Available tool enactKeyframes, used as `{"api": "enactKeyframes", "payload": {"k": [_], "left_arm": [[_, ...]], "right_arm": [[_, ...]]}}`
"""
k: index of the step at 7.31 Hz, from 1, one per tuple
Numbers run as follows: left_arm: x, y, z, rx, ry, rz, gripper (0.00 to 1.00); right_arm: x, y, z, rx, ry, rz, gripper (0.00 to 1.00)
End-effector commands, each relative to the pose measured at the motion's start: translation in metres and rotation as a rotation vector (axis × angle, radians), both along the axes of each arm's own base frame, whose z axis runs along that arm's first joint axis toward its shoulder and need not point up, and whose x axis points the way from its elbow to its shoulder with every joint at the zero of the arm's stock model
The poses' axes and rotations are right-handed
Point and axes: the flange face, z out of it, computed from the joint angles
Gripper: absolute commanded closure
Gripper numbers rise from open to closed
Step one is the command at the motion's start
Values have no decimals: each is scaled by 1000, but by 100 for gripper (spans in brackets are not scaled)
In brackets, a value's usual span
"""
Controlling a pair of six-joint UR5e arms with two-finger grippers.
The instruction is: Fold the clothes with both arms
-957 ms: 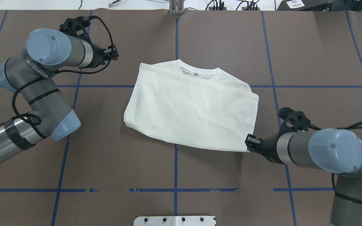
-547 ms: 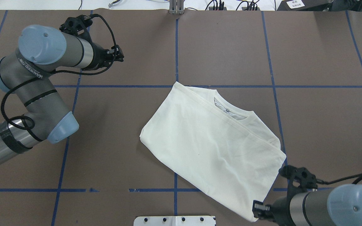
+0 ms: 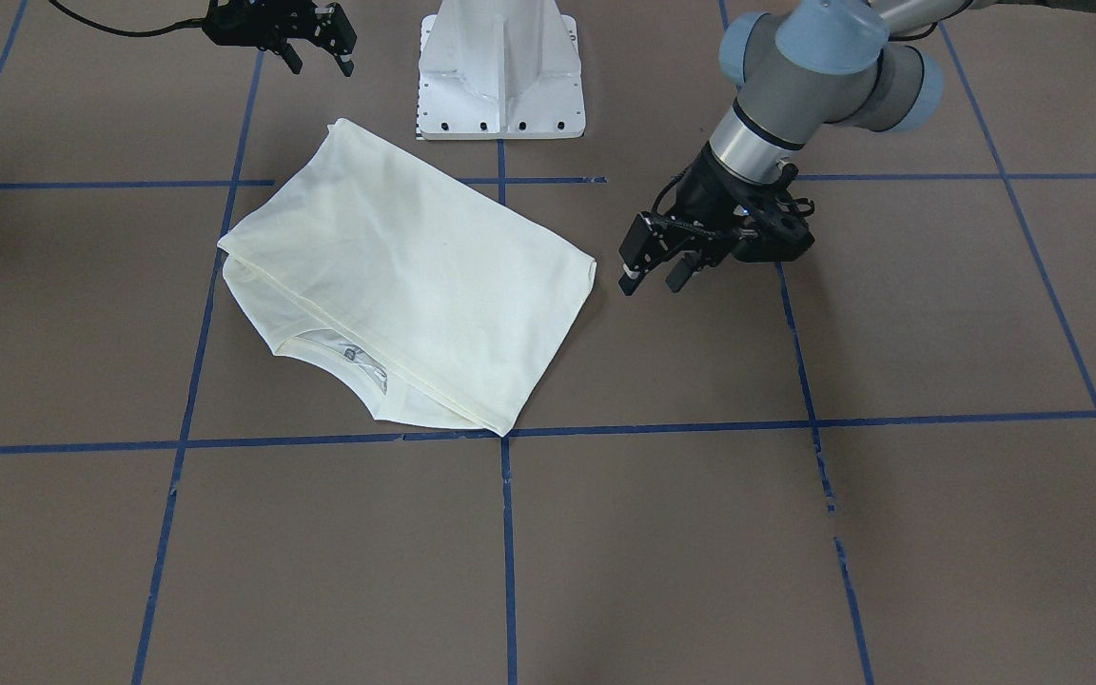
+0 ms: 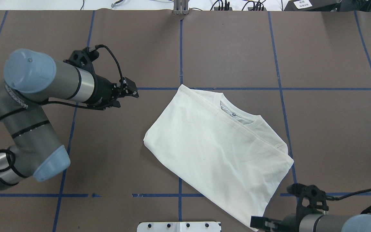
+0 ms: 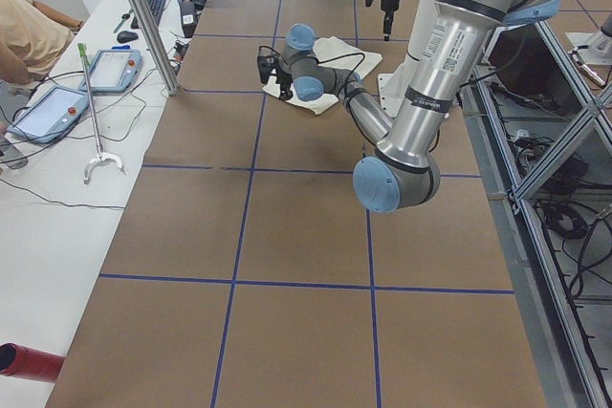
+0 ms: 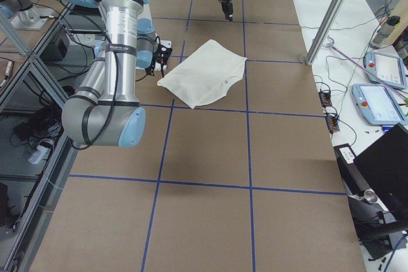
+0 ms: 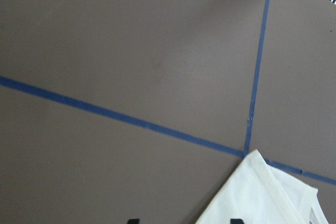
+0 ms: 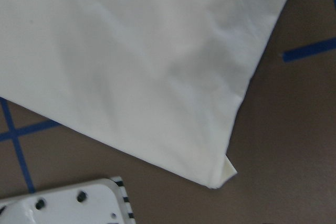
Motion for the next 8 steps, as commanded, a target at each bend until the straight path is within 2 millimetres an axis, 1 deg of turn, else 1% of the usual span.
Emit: {"api": "enactKeyframes", "payload": {"k": [1, 2, 3, 4, 5, 7, 8], "left_arm": [[72, 77, 21, -147, -54, 58, 30], [106, 98, 32, -137, -95, 55, 35], [115, 95, 32, -139, -101, 52, 39], [117, 94, 36, -140, -110, 51, 41], [119, 90, 41, -137, -121, 47, 44], [115, 83, 40, -117, -119, 14, 47], [115, 80, 40, -105, -123, -4, 55]], "right_arm": [[-8, -91, -21, 11, -54, 220, 0], [-8, -106, -17, 12, -43, 251, 0], [-8, -106, -17, 11, -43, 250, 0], [-8, -106, -18, 11, -46, 248, 0], [-7, -106, -16, 10, -40, 250, 0], [-8, -107, -7, 7, -22, 252, 0], [-10, -107, -6, 7, -19, 252, 0]]}}
